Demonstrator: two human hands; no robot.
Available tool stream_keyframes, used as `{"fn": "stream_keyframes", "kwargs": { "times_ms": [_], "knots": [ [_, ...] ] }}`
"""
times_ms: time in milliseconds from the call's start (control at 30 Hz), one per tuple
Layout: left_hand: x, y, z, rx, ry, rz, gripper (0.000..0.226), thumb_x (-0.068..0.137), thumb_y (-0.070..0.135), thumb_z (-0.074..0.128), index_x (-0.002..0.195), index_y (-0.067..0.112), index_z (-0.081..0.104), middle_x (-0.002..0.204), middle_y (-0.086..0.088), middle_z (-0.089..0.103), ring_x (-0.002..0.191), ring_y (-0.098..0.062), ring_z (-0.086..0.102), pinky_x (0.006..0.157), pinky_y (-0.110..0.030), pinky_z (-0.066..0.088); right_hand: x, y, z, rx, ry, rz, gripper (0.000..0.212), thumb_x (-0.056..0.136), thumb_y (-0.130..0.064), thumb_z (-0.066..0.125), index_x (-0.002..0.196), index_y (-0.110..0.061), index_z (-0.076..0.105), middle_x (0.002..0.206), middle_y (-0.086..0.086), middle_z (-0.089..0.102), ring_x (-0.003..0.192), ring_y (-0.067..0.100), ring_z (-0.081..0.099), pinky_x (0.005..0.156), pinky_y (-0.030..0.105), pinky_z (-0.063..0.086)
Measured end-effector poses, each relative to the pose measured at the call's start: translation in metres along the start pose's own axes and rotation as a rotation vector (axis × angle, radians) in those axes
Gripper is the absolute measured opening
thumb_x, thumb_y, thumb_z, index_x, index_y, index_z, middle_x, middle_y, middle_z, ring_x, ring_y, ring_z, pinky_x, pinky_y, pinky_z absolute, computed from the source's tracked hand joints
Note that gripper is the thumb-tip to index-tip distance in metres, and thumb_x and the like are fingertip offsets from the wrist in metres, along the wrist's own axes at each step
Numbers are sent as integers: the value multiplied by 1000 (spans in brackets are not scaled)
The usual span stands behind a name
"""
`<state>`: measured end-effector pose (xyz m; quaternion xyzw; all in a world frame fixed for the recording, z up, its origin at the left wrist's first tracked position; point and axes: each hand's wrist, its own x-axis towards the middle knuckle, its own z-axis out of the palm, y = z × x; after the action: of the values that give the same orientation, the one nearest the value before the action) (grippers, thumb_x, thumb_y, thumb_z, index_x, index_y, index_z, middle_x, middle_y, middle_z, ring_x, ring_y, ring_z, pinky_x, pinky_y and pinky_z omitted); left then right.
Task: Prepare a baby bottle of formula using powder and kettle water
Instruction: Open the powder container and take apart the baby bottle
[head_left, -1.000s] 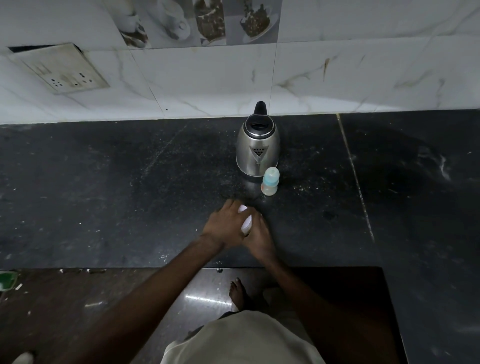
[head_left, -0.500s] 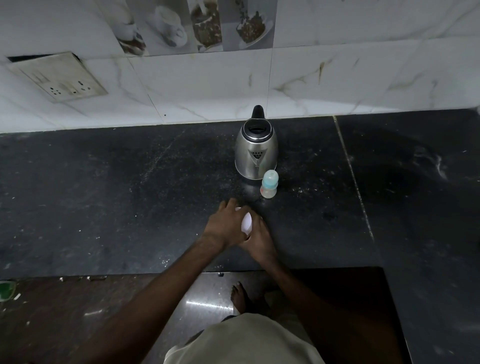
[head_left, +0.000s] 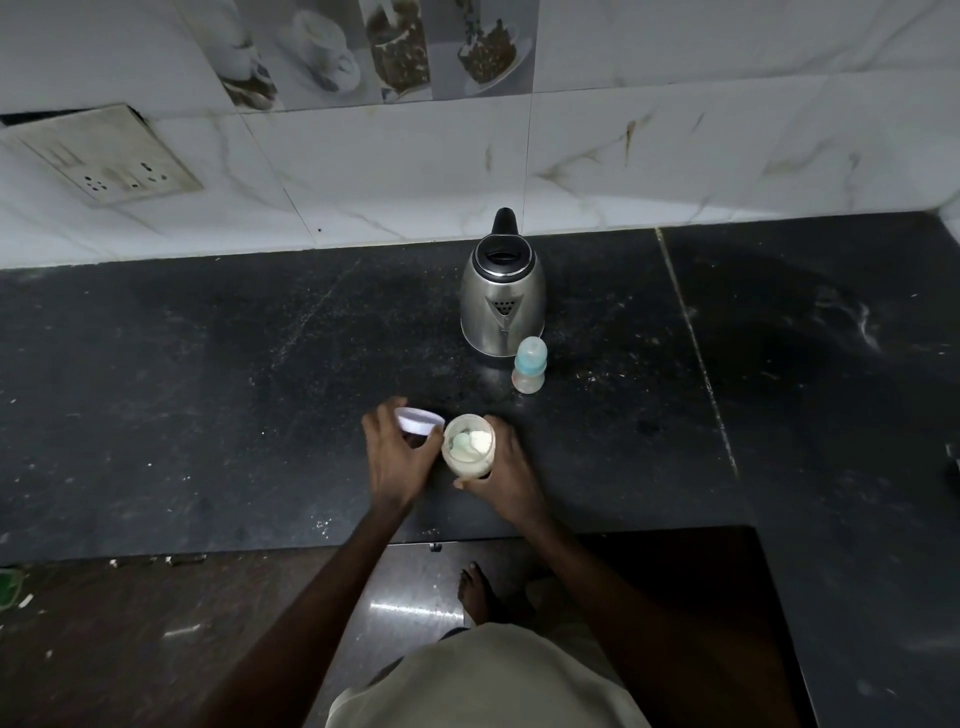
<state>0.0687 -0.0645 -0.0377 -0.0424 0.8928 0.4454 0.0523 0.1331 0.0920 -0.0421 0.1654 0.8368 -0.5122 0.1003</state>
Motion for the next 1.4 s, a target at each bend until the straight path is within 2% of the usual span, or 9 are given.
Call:
{"fn": "stream_keyframes", "kwargs": {
  "times_ms": [133,267,367,567,733,933,1100,1233,1400],
  "knots": [
    [-8,-28,4,83,-9,-34,54,81,19,87,122,2,56,127,-16,55,120,-36,55,103,-42,43,-7,11,1,-128,81,-70,100,79,12,74,163,-1,23,168,16,22,160,28,23,129,43,23],
    [-7,-39,3,216,-101,-45,58,86,24,83,130,0,53,136,-18,58,127,-40,48,105,-48,43,-4,8,-16,-41,437,14,95,69,21,63,158,-2,38,159,16,33,152,32,37,128,44,29],
    [-6,-44,1,325,-162,-8,66,88,30,81,138,0,50,139,-20,57,129,-41,49,105,-49,43,25,-7,-44,-26,588,17,82,79,12,69,155,0,41,155,18,39,148,34,42,126,45,33],
    [-3,-47,0,361,-243,43,84,90,25,78,156,1,33,165,-16,36,157,-34,26,130,-46,16,72,-26,-76,-241,302,-47,83,88,-9,81,158,-3,35,154,18,43,143,33,46,119,40,38],
    [-11,-31,5,74,-78,5,83,78,-8,69,154,6,38,158,-15,44,147,-34,40,121,-49,36,85,-22,-79,-307,270,-60,71,91,-7,77,153,-5,43,150,17,50,140,32,50,115,41,41],
    [-17,17,25,-95,10,218,81,68,3,55,148,15,45,147,1,50,131,6,43,110,-9,32,74,-10,-85,-346,257,-38,62,84,-10,81,140,-6,55,138,16,60,129,34,58,105,44,47],
    [-30,54,49,-170,-58,405,85,66,-9,57,148,10,44,152,0,49,146,-15,43,120,-23,33,45,9,-75,-438,256,-14,62,87,-19,79,143,-8,55,134,16,61,124,35,60,97,44,50],
    [-49,66,73,-172,-192,414,83,72,-8,59,151,6,39,154,-3,47,145,-14,45,120,-26,35,23,22,-68,-469,292,14,57,88,-22,76,141,-8,58,131,14,64,121,33,63,93,41,52],
    [-67,54,106,-31,-378,434,84,80,-6,67,154,-7,26,159,-21,34,151,-33,35,126,-40,29,-4,38,-61,-481,351,-7,33,98,-26,68,128,-14,60,120,9,67,108,30,67,83,38,54]
  ]
}}
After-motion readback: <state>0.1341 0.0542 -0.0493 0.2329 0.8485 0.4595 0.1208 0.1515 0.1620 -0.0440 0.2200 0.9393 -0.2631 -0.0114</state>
